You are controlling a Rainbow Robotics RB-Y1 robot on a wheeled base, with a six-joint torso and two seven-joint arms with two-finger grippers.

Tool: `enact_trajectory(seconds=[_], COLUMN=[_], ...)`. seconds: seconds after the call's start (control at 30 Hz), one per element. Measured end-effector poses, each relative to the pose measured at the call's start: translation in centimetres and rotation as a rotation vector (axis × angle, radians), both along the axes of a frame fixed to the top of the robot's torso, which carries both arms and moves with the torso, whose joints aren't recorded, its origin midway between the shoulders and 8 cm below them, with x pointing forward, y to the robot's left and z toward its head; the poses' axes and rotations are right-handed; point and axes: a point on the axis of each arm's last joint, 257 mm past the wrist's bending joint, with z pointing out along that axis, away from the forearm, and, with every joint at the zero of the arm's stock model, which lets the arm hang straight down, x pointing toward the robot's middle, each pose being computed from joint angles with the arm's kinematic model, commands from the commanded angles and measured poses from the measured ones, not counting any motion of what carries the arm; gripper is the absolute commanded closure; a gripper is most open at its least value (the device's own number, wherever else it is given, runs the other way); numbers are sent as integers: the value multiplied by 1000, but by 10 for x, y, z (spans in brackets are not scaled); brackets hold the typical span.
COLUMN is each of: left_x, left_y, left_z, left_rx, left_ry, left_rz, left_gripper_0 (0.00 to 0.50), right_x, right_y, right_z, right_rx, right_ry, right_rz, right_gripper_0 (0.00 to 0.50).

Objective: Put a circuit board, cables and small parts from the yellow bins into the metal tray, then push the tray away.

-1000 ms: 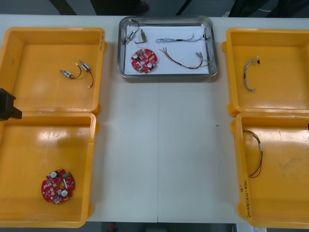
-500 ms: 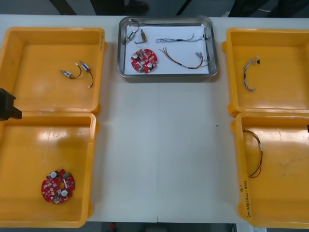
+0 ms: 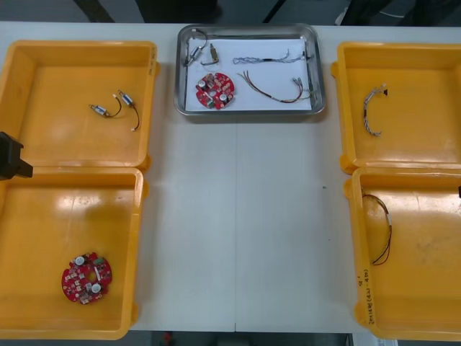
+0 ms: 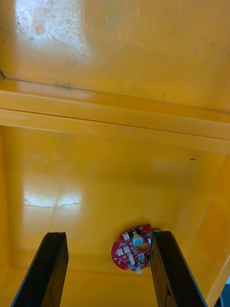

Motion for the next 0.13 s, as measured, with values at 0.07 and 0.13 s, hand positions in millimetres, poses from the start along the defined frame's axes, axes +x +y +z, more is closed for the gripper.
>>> enact_trajectory(seconds=[0.07, 0.13], left_x=[0, 0], left_y=[0, 0], left_z=[0, 0], left_rx=[0, 0], left_ry=[0, 0], left_rz=[0, 0], left_gripper_0=[0, 0], right_x=[0, 0], right_y=[0, 0], right_z=[0, 0], right_rx=[0, 0], right_ry=[0, 0], right_rz=[0, 0], right_gripper_0=[0, 0])
